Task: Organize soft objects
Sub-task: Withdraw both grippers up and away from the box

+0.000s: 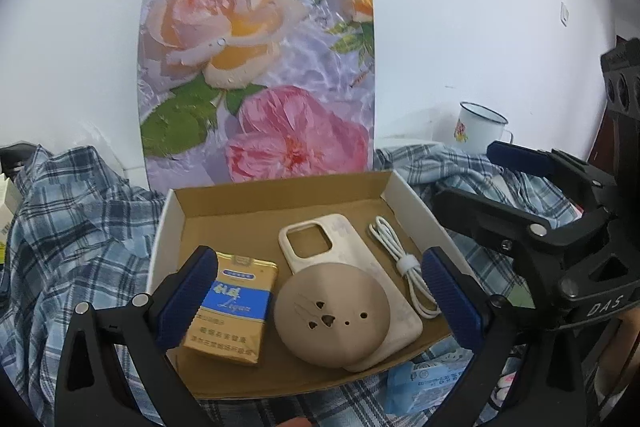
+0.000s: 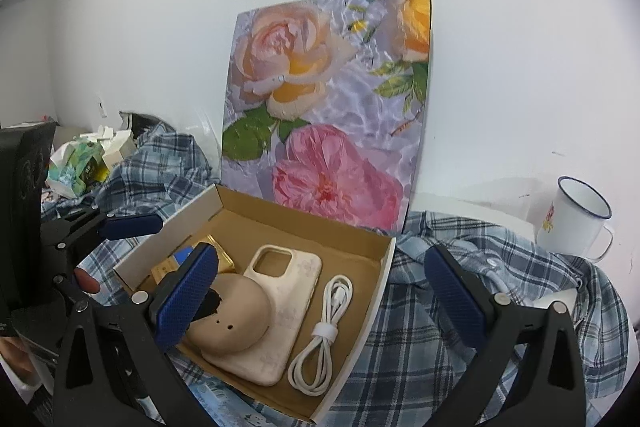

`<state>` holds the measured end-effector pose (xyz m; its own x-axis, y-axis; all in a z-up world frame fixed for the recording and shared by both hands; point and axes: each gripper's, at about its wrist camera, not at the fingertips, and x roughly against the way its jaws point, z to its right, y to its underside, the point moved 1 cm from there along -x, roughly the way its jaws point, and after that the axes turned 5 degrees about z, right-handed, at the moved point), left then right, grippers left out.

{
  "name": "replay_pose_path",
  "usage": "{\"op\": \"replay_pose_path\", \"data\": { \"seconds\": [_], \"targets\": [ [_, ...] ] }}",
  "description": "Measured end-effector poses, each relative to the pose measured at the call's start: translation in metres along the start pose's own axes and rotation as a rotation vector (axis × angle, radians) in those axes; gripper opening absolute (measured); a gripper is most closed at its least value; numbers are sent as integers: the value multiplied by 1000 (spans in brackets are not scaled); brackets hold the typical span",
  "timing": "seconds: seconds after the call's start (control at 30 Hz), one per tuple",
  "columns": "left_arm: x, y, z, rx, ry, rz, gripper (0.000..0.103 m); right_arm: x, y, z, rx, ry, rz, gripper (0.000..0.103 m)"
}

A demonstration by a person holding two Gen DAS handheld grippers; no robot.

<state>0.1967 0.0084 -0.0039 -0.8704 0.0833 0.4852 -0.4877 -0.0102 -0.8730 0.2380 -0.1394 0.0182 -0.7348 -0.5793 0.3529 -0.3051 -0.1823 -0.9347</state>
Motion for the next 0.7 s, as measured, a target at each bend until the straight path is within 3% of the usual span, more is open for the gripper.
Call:
{"op": "replay_pose_path", "data": {
  "seconds": [0.23, 0.7],
  "targets": [
    [11, -5, -2, -13, -37, 34, 103, 7, -5, -5, 1, -11, 22, 103],
    [45, -25, -5, 12, -14, 112, 103, 40, -22, -4, -47, -49, 94, 103]
  ]
}}
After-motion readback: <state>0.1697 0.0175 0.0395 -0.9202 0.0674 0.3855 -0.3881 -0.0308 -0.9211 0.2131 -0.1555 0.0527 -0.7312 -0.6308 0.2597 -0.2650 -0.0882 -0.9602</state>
